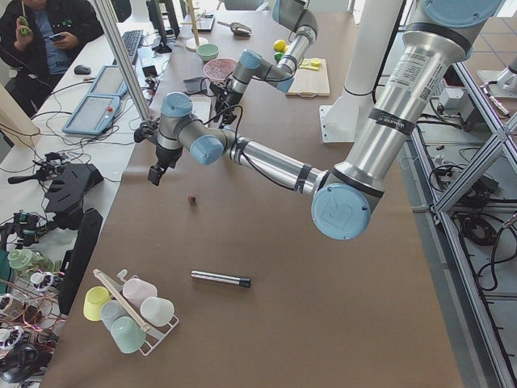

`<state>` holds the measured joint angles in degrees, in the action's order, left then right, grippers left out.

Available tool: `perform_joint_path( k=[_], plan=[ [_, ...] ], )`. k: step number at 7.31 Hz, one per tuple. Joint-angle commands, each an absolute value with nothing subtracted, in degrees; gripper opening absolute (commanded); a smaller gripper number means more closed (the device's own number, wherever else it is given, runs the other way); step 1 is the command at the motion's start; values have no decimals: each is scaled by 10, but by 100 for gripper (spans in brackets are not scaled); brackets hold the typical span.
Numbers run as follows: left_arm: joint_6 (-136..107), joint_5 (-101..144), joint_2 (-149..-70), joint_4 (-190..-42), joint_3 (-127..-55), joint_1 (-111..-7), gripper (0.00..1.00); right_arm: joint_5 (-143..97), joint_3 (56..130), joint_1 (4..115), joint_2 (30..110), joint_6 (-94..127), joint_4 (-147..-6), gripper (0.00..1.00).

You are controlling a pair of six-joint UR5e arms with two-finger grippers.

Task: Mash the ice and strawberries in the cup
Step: 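Move the right gripper back over the pink ice bowl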

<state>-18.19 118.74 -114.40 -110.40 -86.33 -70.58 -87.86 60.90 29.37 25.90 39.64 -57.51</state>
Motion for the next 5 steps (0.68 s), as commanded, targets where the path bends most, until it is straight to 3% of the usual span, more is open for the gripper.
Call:
perform_joint_path(
  k=[1, 5],
  plan=[
    [-182, 1187, -1144, -1110, -863, -706, 98, -896, 649, 315, 276, 398, -577, 100],
    [-183, 1189, -1139, -1129, -867, -705, 98, -1049, 791, 433, 400, 393, -642, 99]
  ],
)
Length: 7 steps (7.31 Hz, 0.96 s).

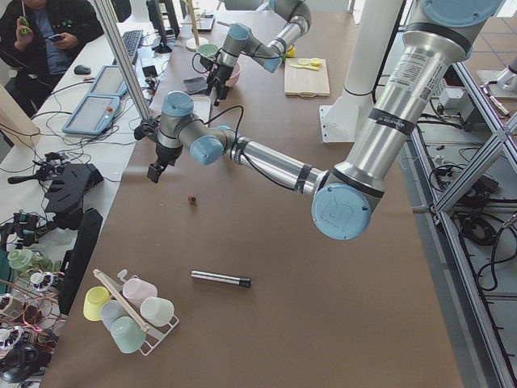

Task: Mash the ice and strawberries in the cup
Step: 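Move the right gripper back over the pink ice bowl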

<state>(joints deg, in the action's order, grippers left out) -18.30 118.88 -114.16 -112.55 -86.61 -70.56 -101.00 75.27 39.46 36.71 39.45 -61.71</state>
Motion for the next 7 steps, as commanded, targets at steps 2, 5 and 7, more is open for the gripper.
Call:
perform_joint_path(
  k=[2, 5, 7],
  plan=[
    [-183, 1190, -1135, -1149, -867, -705, 98, -1071, 876, 474, 461, 393, -704, 99],
    [-182, 1187, -1131, -1150, -868, -704, 98, -1054, 968, 501, 567, 403, -737, 99],
    [-183, 1187, -1121, -1150, -883, -704, 98, -1002, 969, 493, 584, 470, -737, 99]
  ],
)
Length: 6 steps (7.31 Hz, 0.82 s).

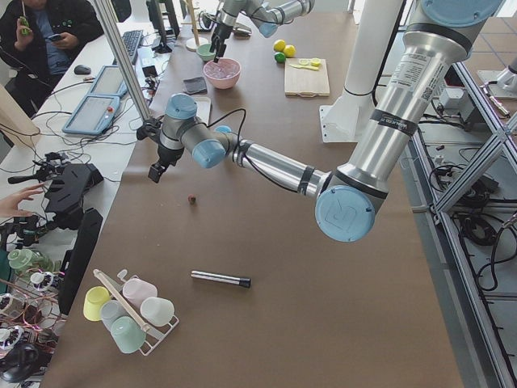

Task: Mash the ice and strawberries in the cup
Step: 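Move the right gripper back over the pink ice bowl, then lower the right gripper into the bowl to grasp a third ice cube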

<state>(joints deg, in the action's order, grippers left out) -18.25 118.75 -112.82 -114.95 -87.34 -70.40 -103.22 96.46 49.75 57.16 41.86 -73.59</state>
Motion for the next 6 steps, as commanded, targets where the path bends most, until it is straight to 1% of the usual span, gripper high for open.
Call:
perform_joint_path(
  k=[1, 3, 5, 6],
  plan=[
    [-183, 1187, -1118, -1150, -884, -704, 98, -986, 969, 489, 584, 516, -737, 99],
    [-182, 1187, -1118, -1150, -883, -704, 98, -942, 949, 469, 596, 541, -734, 99],
    [-181, 1186, -1118, -1150, -881, -704, 98, -938, 912, 455, 597, 531, -730, 99],
    [-180, 1173, -1119, -1149, -880, -704, 98, -937, 911, 447, 600, 528, -729, 99]
  ],
)
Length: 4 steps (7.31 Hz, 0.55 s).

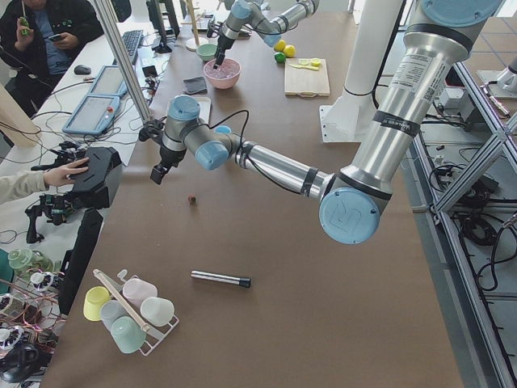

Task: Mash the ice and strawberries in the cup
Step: 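Lower the right gripper into the bowl to grasp a third ice cube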

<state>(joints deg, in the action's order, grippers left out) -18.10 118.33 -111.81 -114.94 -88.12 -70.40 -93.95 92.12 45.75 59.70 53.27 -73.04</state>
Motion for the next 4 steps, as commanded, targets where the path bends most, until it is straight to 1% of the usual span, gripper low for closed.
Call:
perform_joint_path(
  k=[1, 2, 3, 4],
  plan=[
    [-180, 1167, -1120, -1149, -877, -704, 98, -936, 911, 446, 605, 533, -729, 99],
    [-180, 1166, -1121, -1149, -875, -703, 98, -936, 911, 446, 615, 533, -729, 93],
    [-180, 1166, -1123, -1149, -873, -703, 98, -935, 904, 448, 617, 534, -729, 90],
    [-180, 1166, -1125, -1150, -872, -703, 98, -914, 896, 447, 616, 539, -729, 90]
  ],
)
